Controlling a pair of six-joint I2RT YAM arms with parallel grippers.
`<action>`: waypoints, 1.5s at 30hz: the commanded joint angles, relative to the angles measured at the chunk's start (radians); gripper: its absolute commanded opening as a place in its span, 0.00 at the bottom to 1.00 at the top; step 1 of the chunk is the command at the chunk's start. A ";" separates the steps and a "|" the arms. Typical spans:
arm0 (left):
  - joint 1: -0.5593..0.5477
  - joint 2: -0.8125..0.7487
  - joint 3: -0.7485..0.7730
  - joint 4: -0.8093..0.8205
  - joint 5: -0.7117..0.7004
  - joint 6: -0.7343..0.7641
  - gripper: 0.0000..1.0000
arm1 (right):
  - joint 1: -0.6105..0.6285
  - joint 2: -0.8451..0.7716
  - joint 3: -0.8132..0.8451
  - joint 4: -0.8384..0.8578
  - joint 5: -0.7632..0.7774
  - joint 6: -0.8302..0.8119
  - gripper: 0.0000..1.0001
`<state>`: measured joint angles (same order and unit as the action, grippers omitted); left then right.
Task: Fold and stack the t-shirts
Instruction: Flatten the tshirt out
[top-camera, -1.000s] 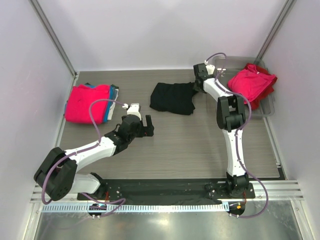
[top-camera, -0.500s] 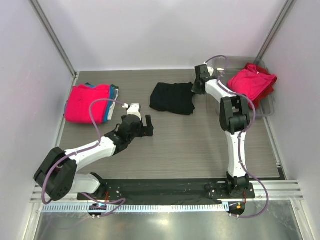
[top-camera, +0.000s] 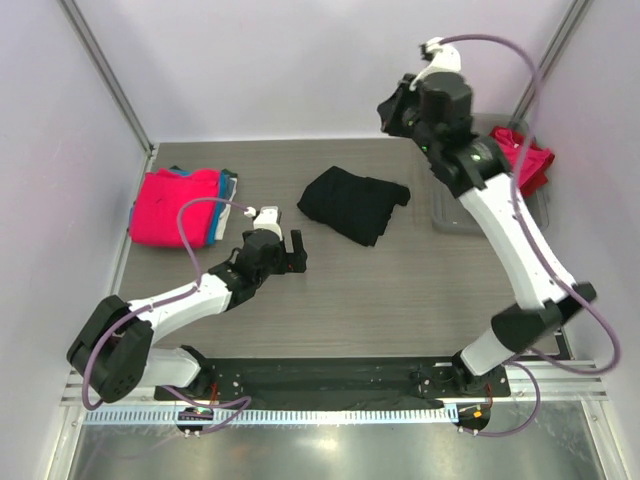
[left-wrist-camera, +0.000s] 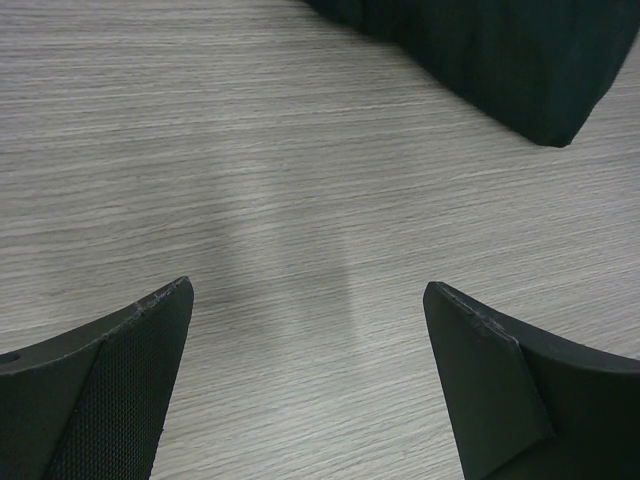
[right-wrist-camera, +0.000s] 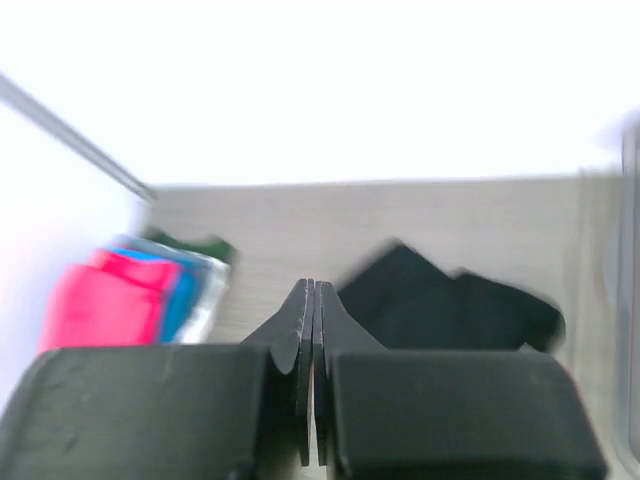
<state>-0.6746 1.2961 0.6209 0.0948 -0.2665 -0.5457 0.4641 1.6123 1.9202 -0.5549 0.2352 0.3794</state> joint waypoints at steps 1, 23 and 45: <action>-0.003 -0.041 0.025 0.014 -0.028 -0.007 0.98 | 0.024 -0.100 0.078 -0.079 -0.094 -0.040 0.01; -0.005 -0.050 0.022 0.023 0.013 0.004 1.00 | -0.145 0.234 -0.340 0.030 0.193 0.036 0.48; -0.005 -0.035 0.026 0.023 0.009 0.018 0.99 | -0.246 0.661 -0.066 0.030 0.138 0.082 0.56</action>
<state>-0.6750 1.2594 0.6209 0.0929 -0.2535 -0.5415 0.2146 2.2597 1.8061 -0.5182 0.3618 0.4541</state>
